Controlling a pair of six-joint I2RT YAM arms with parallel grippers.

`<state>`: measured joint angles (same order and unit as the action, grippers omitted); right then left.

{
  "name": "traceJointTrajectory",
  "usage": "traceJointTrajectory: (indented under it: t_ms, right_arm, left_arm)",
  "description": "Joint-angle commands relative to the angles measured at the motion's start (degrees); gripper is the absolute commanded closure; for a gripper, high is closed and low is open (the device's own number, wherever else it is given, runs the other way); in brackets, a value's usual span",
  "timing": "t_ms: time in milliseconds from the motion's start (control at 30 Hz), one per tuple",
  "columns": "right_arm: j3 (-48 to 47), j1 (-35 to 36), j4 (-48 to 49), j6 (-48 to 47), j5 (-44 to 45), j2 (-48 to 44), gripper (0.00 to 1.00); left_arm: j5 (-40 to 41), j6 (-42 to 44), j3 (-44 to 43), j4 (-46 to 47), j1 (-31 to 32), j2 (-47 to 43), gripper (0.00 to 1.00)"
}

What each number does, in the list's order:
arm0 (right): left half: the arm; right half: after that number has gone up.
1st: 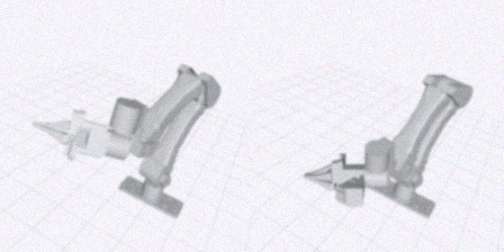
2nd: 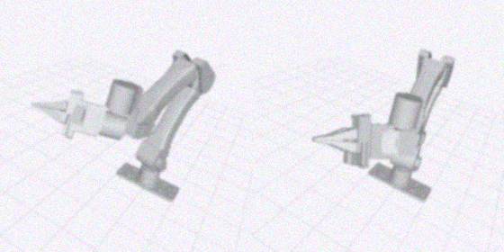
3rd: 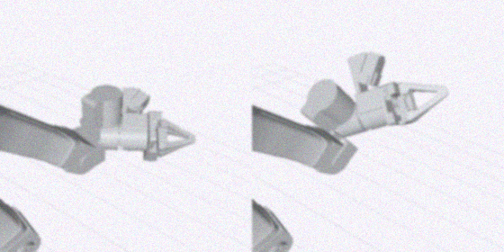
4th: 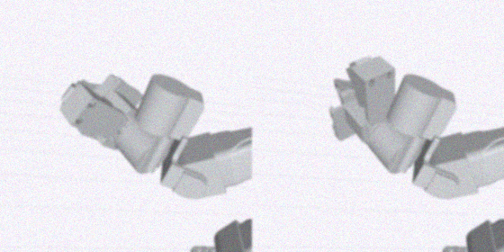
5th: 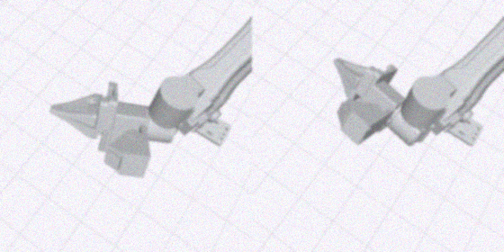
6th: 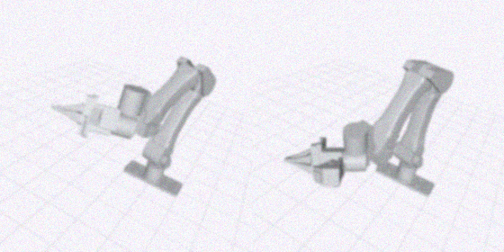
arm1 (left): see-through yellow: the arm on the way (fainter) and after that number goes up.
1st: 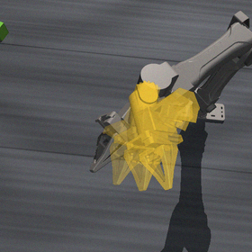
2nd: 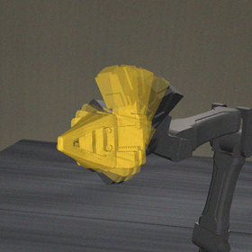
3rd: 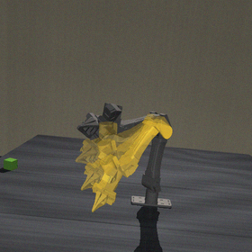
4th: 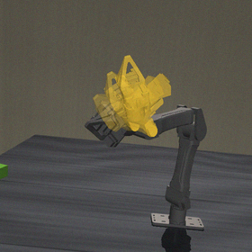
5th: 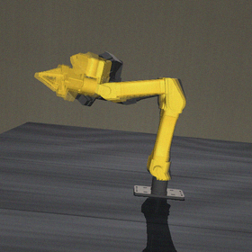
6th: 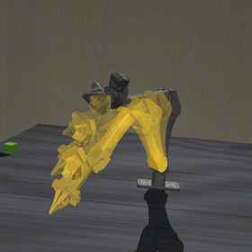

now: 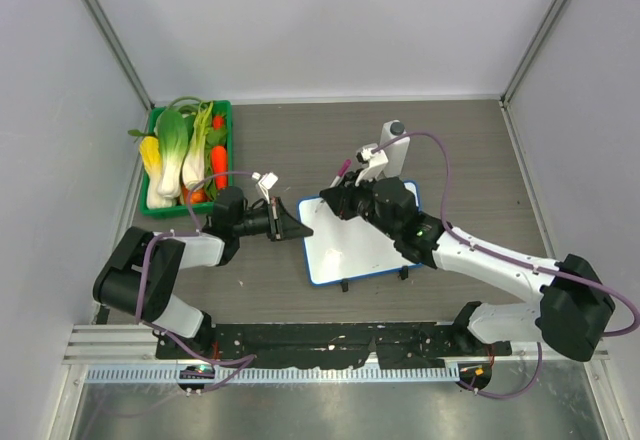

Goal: Write a sentence on the whiteboard
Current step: Write on the whiteboard with the whiteboard.

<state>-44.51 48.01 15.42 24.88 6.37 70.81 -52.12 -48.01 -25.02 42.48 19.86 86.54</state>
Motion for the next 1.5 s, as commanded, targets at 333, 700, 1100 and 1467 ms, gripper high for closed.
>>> traceJointTrajectory:
  t_ms: [333,700,1100,1467]
  right_arm:
    - [-2.9,0.9,6.1,-0.2,7.1,1.4,0.99]
    - [-3.3,1.0,7.3,0.4,7.3,3.6,0.98]
    - [-3.6,1.0,6.9,2.1,8.6,5.8,0.98]
    - [0.7,1.0,5.7,2.8,8.6,4.3,0.99]
  left_arm:
    - [2.0,2.9,-1.4,-6.1,-0.3,-1.3,1.00]
    - [2.4,4.0,-2.1,-8.5,-0.3,-1.4,1.00]
    - [2.5,3.6,-2.1,-8.4,-0.3,-0.9,1.00]
    - [2.0,3.2,-2.0,-7.3,-0.3,0.0,1.00]
